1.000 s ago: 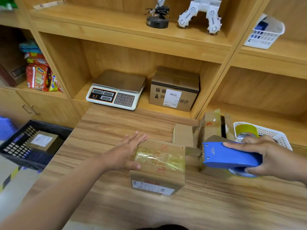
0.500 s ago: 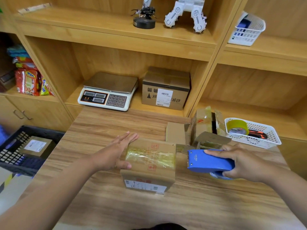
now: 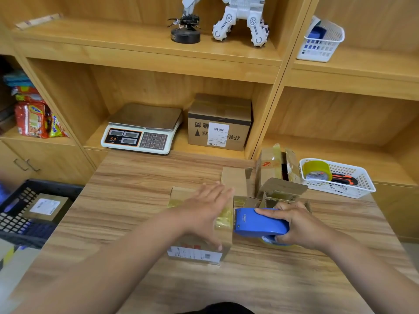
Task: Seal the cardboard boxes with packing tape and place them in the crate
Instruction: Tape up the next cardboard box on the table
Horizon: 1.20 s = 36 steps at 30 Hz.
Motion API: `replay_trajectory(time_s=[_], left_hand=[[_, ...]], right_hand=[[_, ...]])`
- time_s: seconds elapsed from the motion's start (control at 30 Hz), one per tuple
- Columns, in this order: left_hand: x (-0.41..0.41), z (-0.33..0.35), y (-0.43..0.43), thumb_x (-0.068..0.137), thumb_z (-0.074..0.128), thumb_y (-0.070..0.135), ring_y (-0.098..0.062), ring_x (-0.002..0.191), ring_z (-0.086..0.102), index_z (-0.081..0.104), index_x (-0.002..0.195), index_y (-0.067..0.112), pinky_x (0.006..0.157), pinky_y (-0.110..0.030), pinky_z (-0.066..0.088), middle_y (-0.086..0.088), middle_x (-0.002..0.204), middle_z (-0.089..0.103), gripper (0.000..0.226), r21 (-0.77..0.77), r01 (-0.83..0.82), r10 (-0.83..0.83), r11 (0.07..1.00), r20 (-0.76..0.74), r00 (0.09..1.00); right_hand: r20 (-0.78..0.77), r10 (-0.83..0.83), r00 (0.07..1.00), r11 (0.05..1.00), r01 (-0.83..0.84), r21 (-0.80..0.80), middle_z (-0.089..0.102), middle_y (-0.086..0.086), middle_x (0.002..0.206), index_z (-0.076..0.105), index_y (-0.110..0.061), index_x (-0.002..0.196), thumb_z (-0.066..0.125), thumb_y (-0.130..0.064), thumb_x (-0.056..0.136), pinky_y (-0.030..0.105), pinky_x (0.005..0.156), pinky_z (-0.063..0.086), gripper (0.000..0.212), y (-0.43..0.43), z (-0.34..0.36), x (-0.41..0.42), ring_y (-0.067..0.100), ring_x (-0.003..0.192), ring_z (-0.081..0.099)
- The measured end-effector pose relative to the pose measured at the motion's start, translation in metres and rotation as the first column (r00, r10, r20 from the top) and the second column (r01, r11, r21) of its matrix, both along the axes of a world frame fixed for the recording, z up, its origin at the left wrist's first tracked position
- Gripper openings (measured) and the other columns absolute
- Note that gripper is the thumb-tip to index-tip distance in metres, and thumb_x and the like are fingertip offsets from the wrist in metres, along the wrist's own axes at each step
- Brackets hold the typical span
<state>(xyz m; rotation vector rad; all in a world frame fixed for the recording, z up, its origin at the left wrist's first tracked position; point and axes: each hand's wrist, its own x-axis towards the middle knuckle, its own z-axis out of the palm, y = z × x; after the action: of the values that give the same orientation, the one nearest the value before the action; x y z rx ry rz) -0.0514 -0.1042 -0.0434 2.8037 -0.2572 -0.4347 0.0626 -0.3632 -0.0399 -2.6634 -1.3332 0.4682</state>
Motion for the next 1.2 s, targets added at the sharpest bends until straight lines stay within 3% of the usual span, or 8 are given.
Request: replay_trajectory(time_s=[0.2, 0.33, 0.47, 0.6, 0.83, 1.0, 1.13, 1.2], left_hand=[[0.020, -0.007, -0.026, 0.053, 0.074, 0.067, -0.027, 0.144, 0.000, -0.018, 0.145, 0.032, 0.115, -0.047, -0.002, -0.008, 0.157, 0.005, 0.134, 0.109, 0.055, -0.055, 0.993, -0.004, 0.998], [0.016, -0.005, -0.024, 0.053, 0.070, 0.070, -0.027, 0.136, 0.019, -0.013, 0.145, 0.033, 0.114, -0.047, 0.012, -0.008, 0.146, 0.023, 0.129, 0.119, 0.057, -0.067, 0.991, 0.090, 0.994], [0.006, 0.005, -0.011, 0.048, 0.069, 0.070, -0.017, 0.137, 0.016, -0.013, 0.141, 0.043, 0.114, -0.034, 0.015, 0.006, 0.148, 0.017, 0.127, -0.107, 0.011, 0.003, 0.994, 0.129, 0.992], [-0.009, 0.013, 0.011, 0.044, 0.080, 0.059, 0.001, 0.135, 0.018, -0.008, 0.137, 0.055, 0.107, -0.020, 0.022, 0.026, 0.146, 0.013, 0.129, -0.440, -0.092, 0.135, 0.893, 0.068, 0.988], [-0.037, -0.008, 0.039, 0.053, 0.087, 0.034, 0.017, 0.136, 0.006, -0.013, 0.142, 0.050, 0.106, -0.004, 0.013, 0.026, 0.152, 0.003, 0.134, -0.598, -0.228, 0.178, 0.769, -0.142, 0.974], [-0.050, -0.014, 0.051, 0.057, 0.084, 0.039, 0.008, 0.141, -0.004, -0.013, 0.142, 0.047, 0.119, -0.028, 0.004, 0.032, 0.152, 0.001, 0.129, -0.621, -0.229, 0.179, 0.749, -0.142, 0.973], [-0.052, -0.028, 0.060, 0.061, 0.083, 0.038, 0.020, 0.132, -0.017, -0.006, 0.145, 0.041, 0.103, -0.002, -0.009, 0.049, 0.139, 0.000, 0.122, -0.506, -0.186, 0.192, 0.842, -0.040, 0.981], [-0.053, -0.038, 0.068, 0.064, 0.082, 0.040, 0.015, 0.134, -0.020, 0.001, 0.150, 0.031, 0.104, -0.003, -0.010, 0.035, 0.147, -0.003, 0.119, -0.425, -0.181, 0.198, 0.887, -0.005, 0.980]], right_hand=[[0.002, -0.020, 1.000, 0.999, 0.020, 0.026, 0.041, -0.020, 0.097, 0.014, -0.064, 0.131, 0.065, -0.053, 0.079, 0.010, 0.083, 0.018, 0.074, -0.005, 0.000, -0.003, 0.005, 0.091, 0.030], [0.013, -0.030, 0.999, 0.999, 0.029, 0.034, 0.039, -0.022, 0.092, 0.016, -0.065, 0.130, 0.066, -0.051, 0.079, 0.020, 0.090, 0.025, 0.073, -0.011, 0.008, -0.005, 0.005, 0.092, 0.032], [-0.026, -0.043, 0.999, 0.995, 0.045, 0.093, 0.042, -0.022, 0.095, 0.022, -0.069, 0.125, 0.070, -0.044, 0.077, 0.023, 0.091, 0.028, 0.073, -0.013, 0.034, -0.006, 0.003, 0.094, 0.032], [-0.063, -0.026, 0.998, 0.987, 0.036, 0.158, 0.046, -0.019, 0.096, 0.026, -0.075, 0.122, 0.073, -0.039, 0.074, 0.021, 0.088, 0.032, 0.076, -0.010, 0.063, -0.008, 0.007, 0.097, 0.035], [0.065, 0.060, 0.996, 0.998, -0.058, -0.026, 0.036, -0.023, 0.096, 0.004, -0.076, 0.121, 0.059, -0.062, 0.078, 0.022, 0.082, 0.031, 0.072, 0.033, 0.060, -0.031, 0.012, 0.093, 0.027], [0.096, 0.104, 0.990, 0.994, -0.100, -0.042, 0.034, -0.021, 0.095, 0.000, -0.073, 0.125, 0.053, -0.068, 0.077, 0.020, 0.075, 0.024, 0.072, 0.061, 0.046, -0.047, 0.015, 0.087, 0.028], [0.159, 0.135, 0.978, 0.989, -0.122, -0.087, 0.040, -0.013, 0.098, 0.015, -0.062, 0.139, 0.054, -0.066, 0.078, 0.027, 0.080, 0.024, 0.072, 0.087, 0.042, -0.057, 0.014, 0.082, 0.026], [0.179, 0.147, 0.973, 0.985, -0.127, -0.116, 0.037, -0.012, 0.095, 0.018, -0.059, 0.140, 0.055, -0.063, 0.079, 0.028, 0.077, 0.022, 0.072, 0.098, 0.039, -0.062, 0.015, 0.080, 0.026]])
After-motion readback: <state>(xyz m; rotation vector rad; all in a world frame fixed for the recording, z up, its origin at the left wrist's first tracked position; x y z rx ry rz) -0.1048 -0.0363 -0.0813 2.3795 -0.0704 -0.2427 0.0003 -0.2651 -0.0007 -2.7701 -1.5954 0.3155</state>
